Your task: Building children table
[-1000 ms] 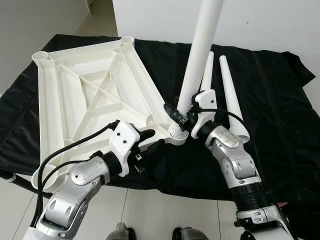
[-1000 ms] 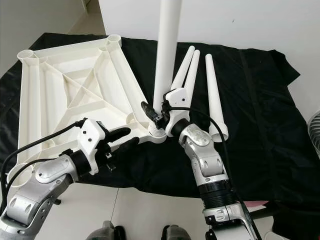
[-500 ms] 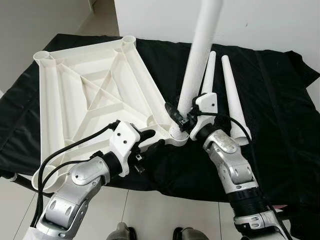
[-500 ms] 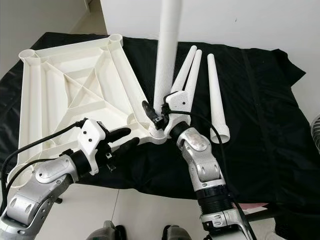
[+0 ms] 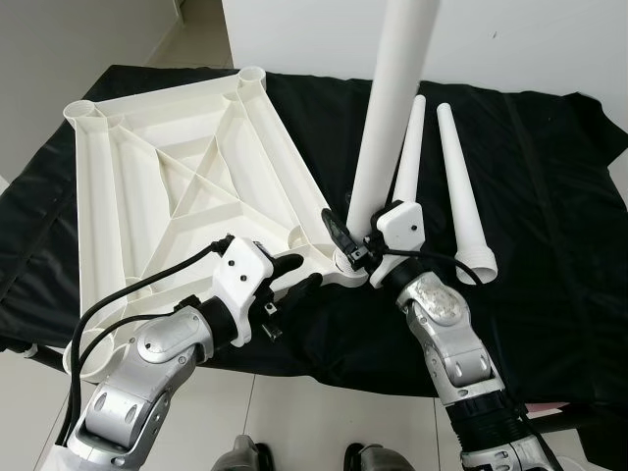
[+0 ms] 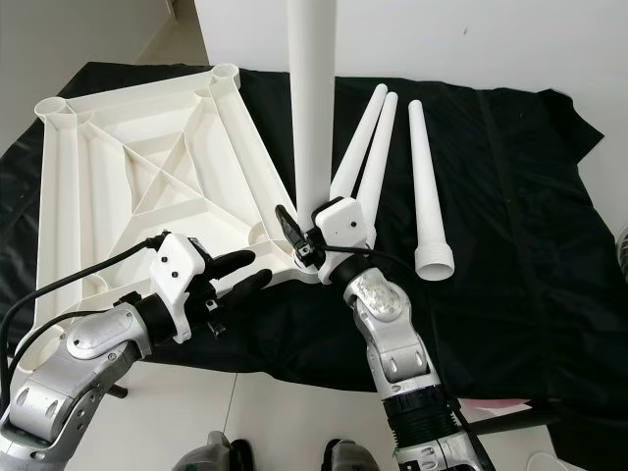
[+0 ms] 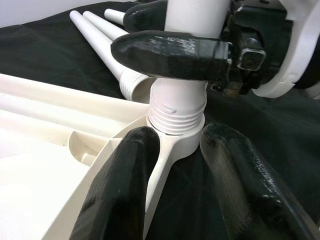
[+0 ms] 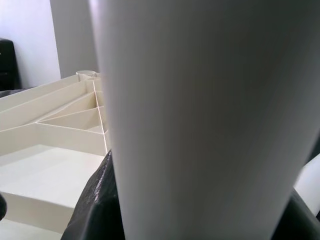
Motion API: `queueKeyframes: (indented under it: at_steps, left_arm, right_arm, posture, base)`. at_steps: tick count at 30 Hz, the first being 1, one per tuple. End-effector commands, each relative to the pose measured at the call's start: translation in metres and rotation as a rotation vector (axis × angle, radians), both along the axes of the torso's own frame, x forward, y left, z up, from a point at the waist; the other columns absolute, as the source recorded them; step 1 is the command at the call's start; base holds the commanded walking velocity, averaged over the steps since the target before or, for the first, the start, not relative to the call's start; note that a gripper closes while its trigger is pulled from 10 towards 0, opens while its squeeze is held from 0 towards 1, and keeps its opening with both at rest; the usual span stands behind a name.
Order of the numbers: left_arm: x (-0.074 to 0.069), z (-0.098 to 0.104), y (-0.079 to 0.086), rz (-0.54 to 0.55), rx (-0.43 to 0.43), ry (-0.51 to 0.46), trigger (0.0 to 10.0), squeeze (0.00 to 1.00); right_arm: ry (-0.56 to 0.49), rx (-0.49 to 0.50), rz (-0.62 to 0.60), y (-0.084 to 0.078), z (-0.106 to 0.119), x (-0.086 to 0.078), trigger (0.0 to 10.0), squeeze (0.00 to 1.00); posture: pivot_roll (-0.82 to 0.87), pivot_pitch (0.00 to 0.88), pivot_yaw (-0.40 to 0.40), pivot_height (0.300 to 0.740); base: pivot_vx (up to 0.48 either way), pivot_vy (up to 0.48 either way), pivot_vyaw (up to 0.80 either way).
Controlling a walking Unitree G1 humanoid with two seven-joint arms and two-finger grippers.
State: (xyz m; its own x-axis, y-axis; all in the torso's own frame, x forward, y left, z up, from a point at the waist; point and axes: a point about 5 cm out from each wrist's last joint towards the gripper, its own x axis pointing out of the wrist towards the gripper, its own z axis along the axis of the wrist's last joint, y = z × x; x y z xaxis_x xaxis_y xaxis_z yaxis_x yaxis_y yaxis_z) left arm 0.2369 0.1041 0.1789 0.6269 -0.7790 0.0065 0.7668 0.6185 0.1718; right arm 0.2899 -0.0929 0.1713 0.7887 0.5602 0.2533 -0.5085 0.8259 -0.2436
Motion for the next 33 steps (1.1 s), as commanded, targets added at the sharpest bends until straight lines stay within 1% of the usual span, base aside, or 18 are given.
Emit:
queueKeyframes:
  at_steps: [1,6,11,13,15,17,19,24,33]
  left_arm:
    - [-0.003,0.001,0.002,-0.020,0.013,0.005,10.0,0.00]
    - [-0.004,0.002,0.002,-0.022,0.016,0.005,10.0,0.00]
    - [-0.004,0.002,0.002,-0.023,0.019,0.006,10.0,0.00]
    - [-0.004,0.002,0.002,-0.024,0.018,0.007,10.0,0.00]
    - [-0.005,0.002,0.001,-0.026,0.016,0.008,10.0,0.00]
    - [-0.005,0.002,0.001,-0.026,0.016,0.008,10.0,0.00]
    - [-0.005,0.003,0.000,-0.029,0.015,0.007,10.0,0.00]
    - [-0.004,0.002,-0.001,-0.028,0.014,0.005,10.0,0.00]
    - [-0.004,0.002,-0.002,-0.031,0.012,0.001,10.0,0.00]
  right_arm:
    - [0.156,-0.055,-0.010,-0.003,-0.036,-0.004,10.0,0.00]
    - [0.143,-0.051,-0.024,-0.005,-0.038,-0.004,10.0,0.00]
    - [0.161,-0.050,-0.046,-0.006,-0.043,-0.002,10.0,0.00]
    - [0.179,-0.046,-0.049,-0.006,-0.045,-0.001,10.0,0.00]
    - [0.226,-0.088,-0.082,-0.008,-0.049,0.005,10.0,0.00]
    - [0.226,-0.088,-0.082,-0.008,-0.049,0.005,10.0,0.00]
    - [0.258,-0.114,-0.071,-0.007,-0.050,0.008,10.0,0.00]
    - [0.270,-0.141,-0.026,-0.004,-0.046,0.010,10.0,0.00]
    - [0.301,-0.127,0.009,-0.006,-0.041,0.016,10.0,0.00]
  posture:
    - [-0.02,0.163,0.085,0.740]
    - [-0.01,0.167,0.091,0.740]
    - [0.00,0.168,0.090,0.740]
    - [0.00,0.169,0.090,0.740]
    - [0.00,0.167,0.087,0.740]
    - [0.00,0.167,0.087,0.740]
    - [0.00,0.167,0.087,0.740]
    - [-0.01,0.160,0.075,0.740]
    - [-0.01,0.152,0.070,0.740]
  base:
    - [0.000,0.000,0.00]
    - [0.000,0.000,0.00]
    - [0.000,0.000,0.00]
    - [0.000,0.000,0.00]
    - [0.000,0.000,0.00]
    - [0.000,0.000,0.00]
    - [0.000,0.000,0.00]
    - [0.000,0.000,0.00]
    - [0.000,0.000,0.00]
